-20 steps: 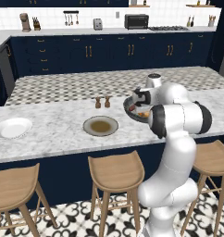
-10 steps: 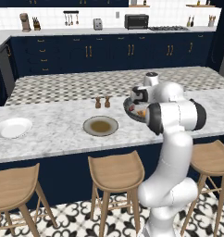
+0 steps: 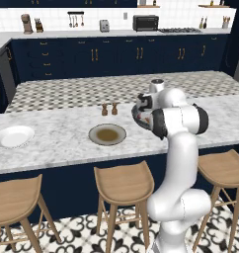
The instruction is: Place one bun and one sausage from the bowl on each plate.
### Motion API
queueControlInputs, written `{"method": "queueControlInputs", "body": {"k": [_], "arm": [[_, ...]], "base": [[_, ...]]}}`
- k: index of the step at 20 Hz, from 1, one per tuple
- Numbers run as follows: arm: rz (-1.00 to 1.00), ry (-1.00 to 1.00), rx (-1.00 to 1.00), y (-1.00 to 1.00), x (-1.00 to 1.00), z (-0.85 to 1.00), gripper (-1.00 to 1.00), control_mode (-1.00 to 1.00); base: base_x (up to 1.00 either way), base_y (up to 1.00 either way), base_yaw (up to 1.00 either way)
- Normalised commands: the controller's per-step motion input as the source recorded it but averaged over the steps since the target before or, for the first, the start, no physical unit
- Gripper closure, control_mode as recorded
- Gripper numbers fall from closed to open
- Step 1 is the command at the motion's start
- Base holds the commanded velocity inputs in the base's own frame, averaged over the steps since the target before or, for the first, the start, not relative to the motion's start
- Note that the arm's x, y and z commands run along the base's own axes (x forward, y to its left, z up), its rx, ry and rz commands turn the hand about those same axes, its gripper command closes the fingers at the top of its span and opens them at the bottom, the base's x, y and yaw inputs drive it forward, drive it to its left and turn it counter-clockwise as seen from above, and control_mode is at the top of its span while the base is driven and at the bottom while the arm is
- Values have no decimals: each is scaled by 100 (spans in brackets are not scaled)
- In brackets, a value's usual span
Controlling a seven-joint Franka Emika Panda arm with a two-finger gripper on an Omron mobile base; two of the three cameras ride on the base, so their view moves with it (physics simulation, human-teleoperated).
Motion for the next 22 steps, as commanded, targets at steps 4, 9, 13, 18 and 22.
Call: {"method": "queueControlInputs", "body": {"k": [4,9,13,18,22], "arm": [[0,0,0,-4,37,-21,-100,-100],[0,0,0,-1,21,-12,-100,-100],[0,0,0,0,19,-5,-100,-100],[0,0,0,0,22,-10,-100,-100],[0,0,0,0,17,-22,-100,-100]], "base": [[0,0,0],[0,0,0],[0,0,0],[0,0,0],[0,0,0]]}}
